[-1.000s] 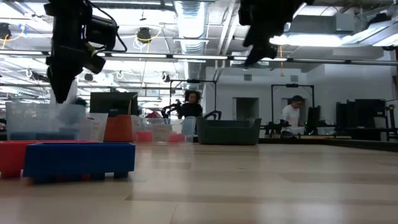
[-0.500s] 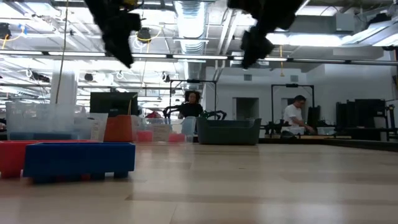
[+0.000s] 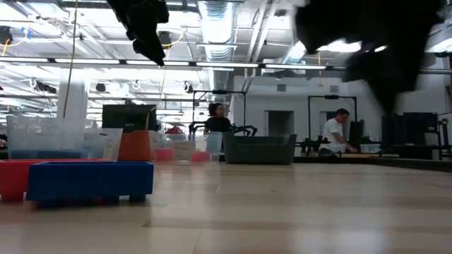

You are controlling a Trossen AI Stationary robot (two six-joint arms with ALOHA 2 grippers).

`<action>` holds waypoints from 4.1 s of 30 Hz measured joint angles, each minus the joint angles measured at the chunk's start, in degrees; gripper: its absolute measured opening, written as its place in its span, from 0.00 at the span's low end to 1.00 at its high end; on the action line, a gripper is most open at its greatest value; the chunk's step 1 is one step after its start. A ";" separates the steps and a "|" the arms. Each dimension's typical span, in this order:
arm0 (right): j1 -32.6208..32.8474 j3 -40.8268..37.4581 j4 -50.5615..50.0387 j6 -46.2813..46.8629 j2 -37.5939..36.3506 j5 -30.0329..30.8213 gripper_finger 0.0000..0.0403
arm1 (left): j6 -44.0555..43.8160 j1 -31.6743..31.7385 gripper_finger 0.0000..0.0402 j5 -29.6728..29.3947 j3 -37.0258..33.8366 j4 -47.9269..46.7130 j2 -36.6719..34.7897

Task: Sort blocks
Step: Put the blue game piece into the bottom transparent bin

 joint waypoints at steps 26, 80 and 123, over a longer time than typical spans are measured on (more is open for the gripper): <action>15.71 -22.50 11.01 45.24 -9.37 -24.80 0.72 | -1.24 0.00 0.62 1.22 0.00 3.15 -0.67; 2.08 -25.54 11.49 27.91 -7.79 -8.19 0.22 | -1.91 2.27 0.62 11.04 0.00 3.98 -0.30; -33.25 7.07 56.97 -25.53 -10.58 3.51 0.22 | -27.01 -7.52 0.62 28.89 -11.91 52.86 4.22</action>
